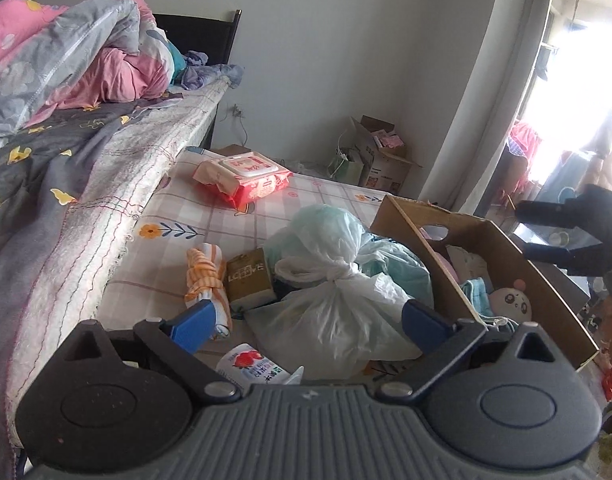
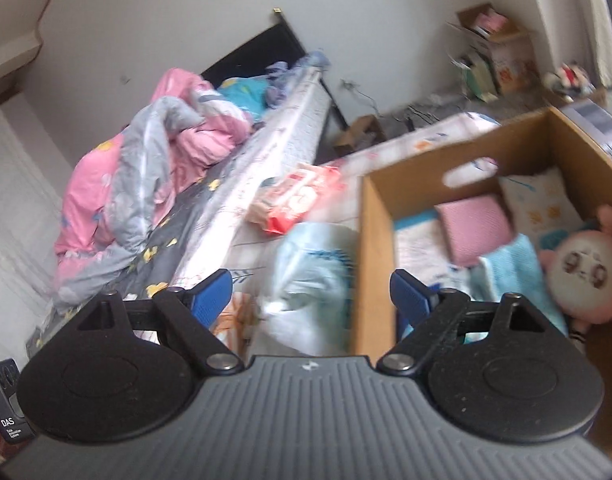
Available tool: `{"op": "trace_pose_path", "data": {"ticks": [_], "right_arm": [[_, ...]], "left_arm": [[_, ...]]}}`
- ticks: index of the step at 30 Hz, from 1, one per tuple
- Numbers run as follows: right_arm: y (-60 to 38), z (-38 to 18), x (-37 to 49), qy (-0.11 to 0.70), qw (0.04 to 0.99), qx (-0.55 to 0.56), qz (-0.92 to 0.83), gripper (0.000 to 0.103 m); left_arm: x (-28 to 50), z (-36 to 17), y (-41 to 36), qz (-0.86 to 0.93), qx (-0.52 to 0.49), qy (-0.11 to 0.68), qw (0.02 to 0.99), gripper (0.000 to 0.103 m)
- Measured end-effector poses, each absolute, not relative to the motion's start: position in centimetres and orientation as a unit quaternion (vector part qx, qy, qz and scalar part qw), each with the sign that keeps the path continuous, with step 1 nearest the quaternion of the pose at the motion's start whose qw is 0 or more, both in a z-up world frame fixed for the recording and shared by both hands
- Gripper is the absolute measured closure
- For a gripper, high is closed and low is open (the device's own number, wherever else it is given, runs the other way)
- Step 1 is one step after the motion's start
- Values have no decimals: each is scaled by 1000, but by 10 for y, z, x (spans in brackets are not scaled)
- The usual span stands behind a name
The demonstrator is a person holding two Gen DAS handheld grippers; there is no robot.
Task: Organize soft objects
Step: 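Move the right gripper back to the white cup-shaped pack on the bed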
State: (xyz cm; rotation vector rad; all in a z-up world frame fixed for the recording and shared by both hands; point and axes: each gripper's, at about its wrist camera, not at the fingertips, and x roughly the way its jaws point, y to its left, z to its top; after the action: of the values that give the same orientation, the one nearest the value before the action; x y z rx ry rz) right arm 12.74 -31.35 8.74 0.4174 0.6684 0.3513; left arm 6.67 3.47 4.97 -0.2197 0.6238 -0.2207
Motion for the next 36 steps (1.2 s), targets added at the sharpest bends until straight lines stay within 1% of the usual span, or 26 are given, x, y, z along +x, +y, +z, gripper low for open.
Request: {"op": "trace_pose_path", "data": {"ticks": [1,3,5,9,15,21,31,34,36], "right_arm": [[-297,94,125,320,913,183,176,6],[-267,101,123,311,922,138,185,1],[-236,106,118,301,932,87,182,1],[-186,104,112,295,941,-5,167,1],[-149,89,105,301,936,-68,167,1],[-145,81,103,299,938,-51,169,1],[-147,72,95,300,932,-27,201,1],[-150,66,95,307,923,14,230,1],[-150,56,97,326,911,56,248,1]], "left_arm": [[63,48,39,-110,-113,305,939,3],[58,43,50,-114,-126,311,935,3],[55,37,58,-102,-132,320,933,3],[42,22,74,-66,-113,324,937,1],[32,10,96,-41,-115,330,936,0],[30,4,107,-43,-139,332,932,0],[34,-3,88,-56,-95,333,936,0],[38,-12,78,-69,-85,335,936,0],[42,-23,66,-70,-67,345,934,0]]}}
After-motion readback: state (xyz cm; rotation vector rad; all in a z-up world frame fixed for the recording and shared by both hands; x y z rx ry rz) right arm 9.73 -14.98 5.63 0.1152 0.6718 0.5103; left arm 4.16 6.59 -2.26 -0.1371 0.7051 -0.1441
